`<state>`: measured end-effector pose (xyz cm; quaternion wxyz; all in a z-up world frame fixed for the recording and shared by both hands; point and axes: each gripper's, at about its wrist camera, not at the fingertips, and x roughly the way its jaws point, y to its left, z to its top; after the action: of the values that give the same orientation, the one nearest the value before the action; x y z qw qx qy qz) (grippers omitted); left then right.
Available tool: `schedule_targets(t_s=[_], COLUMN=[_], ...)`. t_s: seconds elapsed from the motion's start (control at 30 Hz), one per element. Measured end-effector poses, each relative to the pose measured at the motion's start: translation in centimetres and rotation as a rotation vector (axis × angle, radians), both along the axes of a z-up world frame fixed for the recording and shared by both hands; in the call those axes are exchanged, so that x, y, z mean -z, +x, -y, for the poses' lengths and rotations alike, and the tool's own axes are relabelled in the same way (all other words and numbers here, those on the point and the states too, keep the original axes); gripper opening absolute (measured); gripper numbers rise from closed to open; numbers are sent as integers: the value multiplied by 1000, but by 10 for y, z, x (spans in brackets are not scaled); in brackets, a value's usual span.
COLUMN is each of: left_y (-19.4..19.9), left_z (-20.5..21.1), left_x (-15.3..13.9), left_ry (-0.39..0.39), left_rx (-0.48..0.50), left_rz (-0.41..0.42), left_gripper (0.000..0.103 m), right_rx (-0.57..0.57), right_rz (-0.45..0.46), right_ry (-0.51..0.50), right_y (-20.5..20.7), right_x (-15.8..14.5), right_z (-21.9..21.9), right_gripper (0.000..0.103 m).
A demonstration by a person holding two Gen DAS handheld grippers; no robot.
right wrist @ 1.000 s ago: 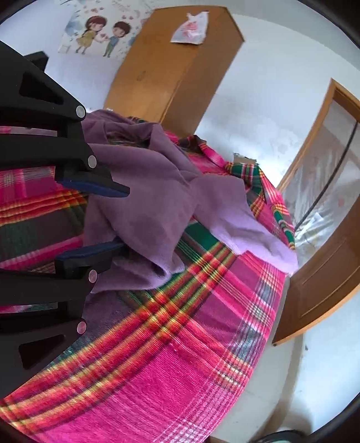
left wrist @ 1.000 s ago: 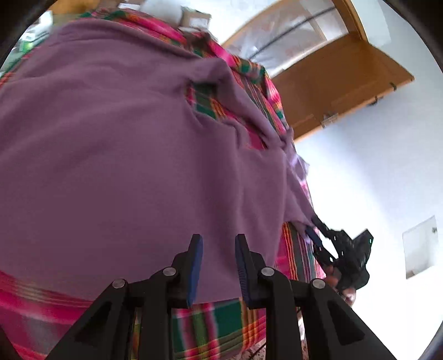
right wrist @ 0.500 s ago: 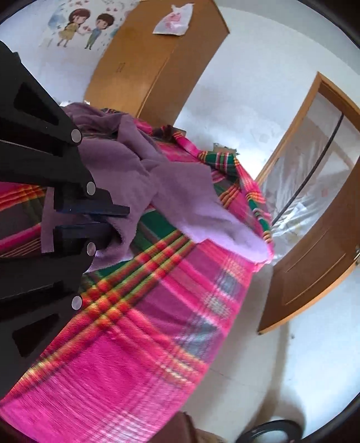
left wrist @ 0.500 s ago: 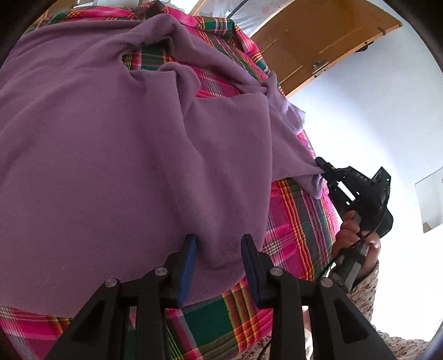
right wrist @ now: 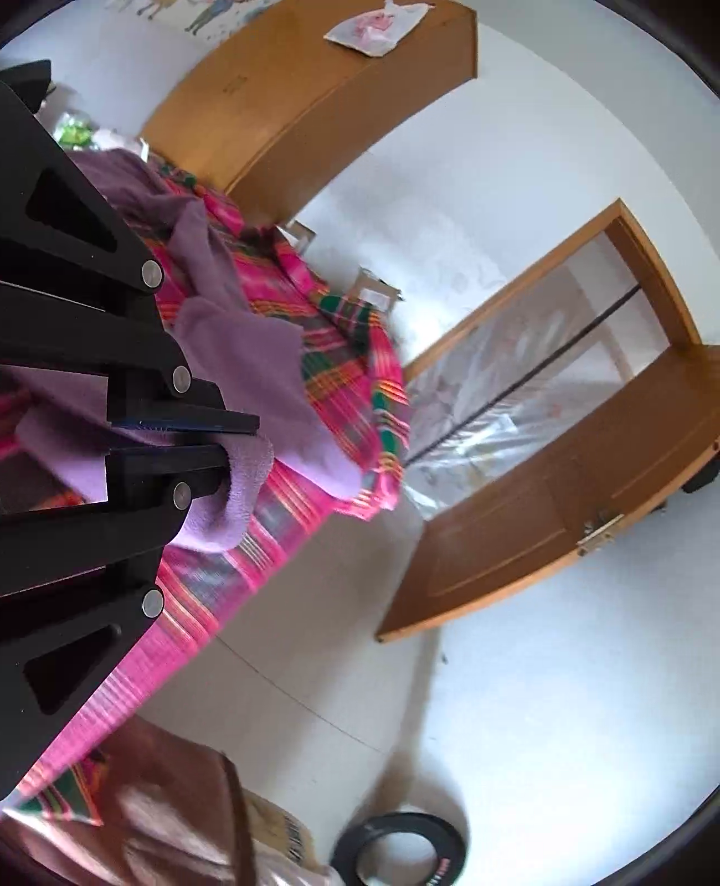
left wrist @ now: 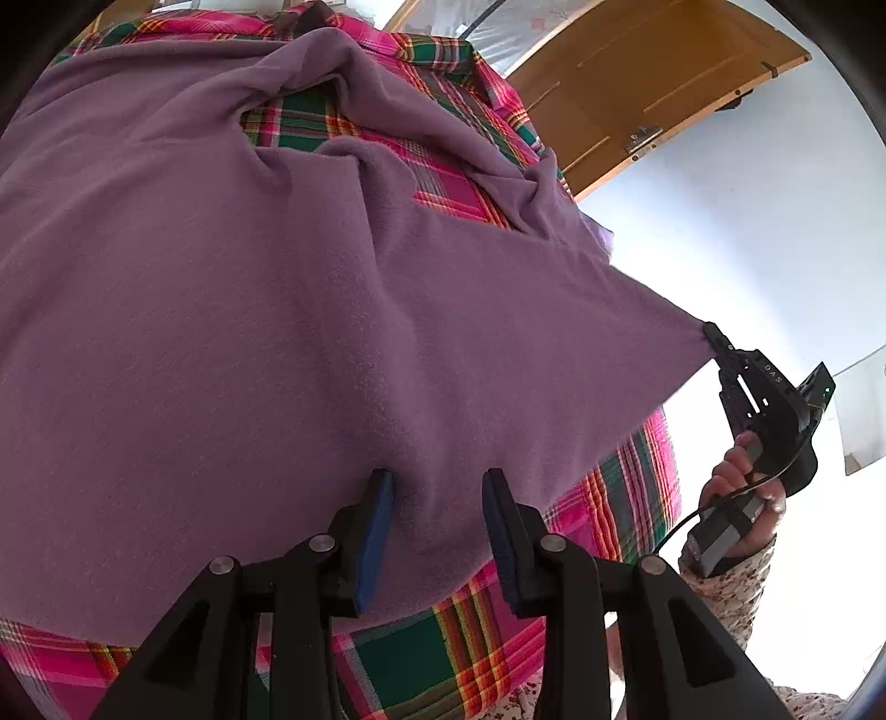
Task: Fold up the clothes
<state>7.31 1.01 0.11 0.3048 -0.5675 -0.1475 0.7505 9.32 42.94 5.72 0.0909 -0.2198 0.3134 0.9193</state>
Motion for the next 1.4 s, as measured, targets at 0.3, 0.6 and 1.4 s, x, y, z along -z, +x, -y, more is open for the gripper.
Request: schedule_targets(t_s=[0.3,0.6,1.4], left_y=[-4,-9,10], left_z=[-14,-23,-124], left_x=[-3,0,-4], left_ry=[-15,-18,-65], left_rx=[18,25,248], left_rz=[-16,-4,-59], left_gripper=[33,33,33], right_rx=[32,10,-119], right_rz=[30,115,120], right_ry=[115,99,-342], right_y=[-1,14,32], right_x=[-14,9,43], right_z=[-15,-25,-96], right_gripper=[4,4,33])
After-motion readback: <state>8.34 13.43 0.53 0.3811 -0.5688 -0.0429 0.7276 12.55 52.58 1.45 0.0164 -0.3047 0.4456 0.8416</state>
